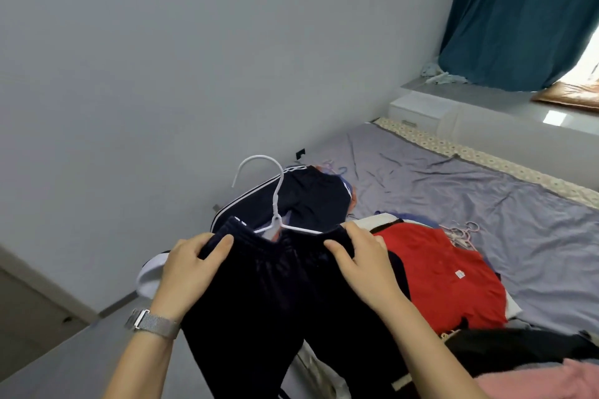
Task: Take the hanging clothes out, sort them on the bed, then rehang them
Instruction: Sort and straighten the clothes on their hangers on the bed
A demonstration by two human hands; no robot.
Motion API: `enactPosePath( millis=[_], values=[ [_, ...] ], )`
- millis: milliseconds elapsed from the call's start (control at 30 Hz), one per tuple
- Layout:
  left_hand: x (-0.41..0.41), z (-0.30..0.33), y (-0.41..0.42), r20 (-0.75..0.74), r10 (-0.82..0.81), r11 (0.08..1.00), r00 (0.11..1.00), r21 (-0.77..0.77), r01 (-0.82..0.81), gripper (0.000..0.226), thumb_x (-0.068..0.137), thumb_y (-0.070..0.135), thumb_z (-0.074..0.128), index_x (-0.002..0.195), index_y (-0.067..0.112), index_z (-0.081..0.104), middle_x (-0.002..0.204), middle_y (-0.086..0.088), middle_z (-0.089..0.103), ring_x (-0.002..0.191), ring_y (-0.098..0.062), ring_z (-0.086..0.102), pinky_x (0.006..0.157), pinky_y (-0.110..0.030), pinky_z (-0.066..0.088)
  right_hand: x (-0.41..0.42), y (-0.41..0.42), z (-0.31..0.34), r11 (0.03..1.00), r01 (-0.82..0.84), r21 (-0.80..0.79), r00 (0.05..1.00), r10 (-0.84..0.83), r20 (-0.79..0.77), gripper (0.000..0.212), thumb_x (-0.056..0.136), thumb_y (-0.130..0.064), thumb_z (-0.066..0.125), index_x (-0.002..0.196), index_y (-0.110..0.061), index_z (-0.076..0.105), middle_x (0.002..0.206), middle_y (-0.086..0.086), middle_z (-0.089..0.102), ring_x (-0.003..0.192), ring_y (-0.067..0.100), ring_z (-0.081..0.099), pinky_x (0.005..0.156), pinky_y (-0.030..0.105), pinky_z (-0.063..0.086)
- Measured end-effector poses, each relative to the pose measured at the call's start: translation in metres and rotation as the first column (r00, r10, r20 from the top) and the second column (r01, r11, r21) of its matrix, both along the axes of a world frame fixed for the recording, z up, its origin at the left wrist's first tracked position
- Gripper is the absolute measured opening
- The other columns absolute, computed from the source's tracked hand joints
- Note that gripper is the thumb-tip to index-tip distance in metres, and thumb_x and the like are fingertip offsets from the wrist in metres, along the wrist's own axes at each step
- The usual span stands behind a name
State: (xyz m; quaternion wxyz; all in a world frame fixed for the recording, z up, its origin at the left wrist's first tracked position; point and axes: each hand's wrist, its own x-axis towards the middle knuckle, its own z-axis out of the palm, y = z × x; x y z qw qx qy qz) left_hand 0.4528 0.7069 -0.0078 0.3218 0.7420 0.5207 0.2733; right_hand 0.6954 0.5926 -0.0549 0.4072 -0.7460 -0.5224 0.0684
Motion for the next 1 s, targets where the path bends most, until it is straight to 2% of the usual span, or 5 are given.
enactPosePath(
  millis=[100,200,400,700,1000],
  values=[
    [-0.047,-0.001,0.042,0.030,-0.026,0.996,0.999,0.088,0.023,0.015,0.087,0.049,0.054,0.076,0.046,0.065,0.080,0.020,0.068,0.092,-0.007,0.060,0.084,-0.029,0.046,-0.038,0.048,0.003,0.999,0.038,0.015,0.996,-0.036,-0.085,0.037,0.077,-0.060,0.042,0.087,-0.027,0.056,0.069,-0.005,0.060,0.064,0.014,0.050,0.076,0.034,0.041],
    [-0.083,0.000,0.077,0.016,-0.045,0.984,0.999,0.173,0.042,0.044,0.094,0.025,0.048,0.073,0.061,0.058,0.081,0.037,0.062,0.090,0.013,0.052,0.084,-0.012,0.033,-0.073,0.096,0.007,0.999,0.039,0.002,0.993,-0.039,-0.109,0.034,0.078,-0.055,0.052,0.088,-0.024,0.058,0.063,-0.002,0.058,0.057,0.014,0.047,0.076,0.038,0.045],
    [-0.137,-0.025,0.155,0.148,0.176,0.973,0.973,0.122,-0.194,0.021,0.093,0.013,0.052,0.086,0.016,0.072,0.087,0.013,0.063,0.096,-0.018,0.059,0.076,-0.022,0.038,-0.103,0.167,0.000,0.999,0.033,-0.010,0.983,-0.034,-0.178,0.031,0.076,-0.057,0.053,0.087,-0.029,0.059,0.068,-0.005,0.062,0.062,0.015,0.051,0.078,0.044,0.048],
    [-0.119,-0.064,0.279,-0.030,0.044,0.998,0.999,0.049,-0.042,0.041,0.075,0.072,0.038,0.092,0.044,0.062,0.087,0.017,0.066,0.089,-0.011,0.061,0.075,-0.041,0.053,-0.070,0.275,-0.032,0.997,0.054,-0.058,0.956,-0.068,-0.284,0.019,0.079,-0.050,0.060,0.086,-0.032,0.061,0.071,-0.003,0.065,0.057,0.008,0.047,0.085,0.042,0.045],
    [-0.045,-0.050,0.405,0.020,-0.025,0.999,0.999,-0.027,0.026,0.034,0.073,0.063,0.047,0.086,0.037,0.066,0.081,0.012,0.069,0.090,-0.020,0.062,0.079,-0.047,0.052,-0.004,0.381,-0.035,0.991,0.065,-0.114,0.942,-0.099,-0.320,0.028,0.078,-0.059,0.054,0.096,-0.038,0.058,0.086,-0.009,0.065,0.091,0.026,0.055,0.088,0.039,0.045]
  ],
)
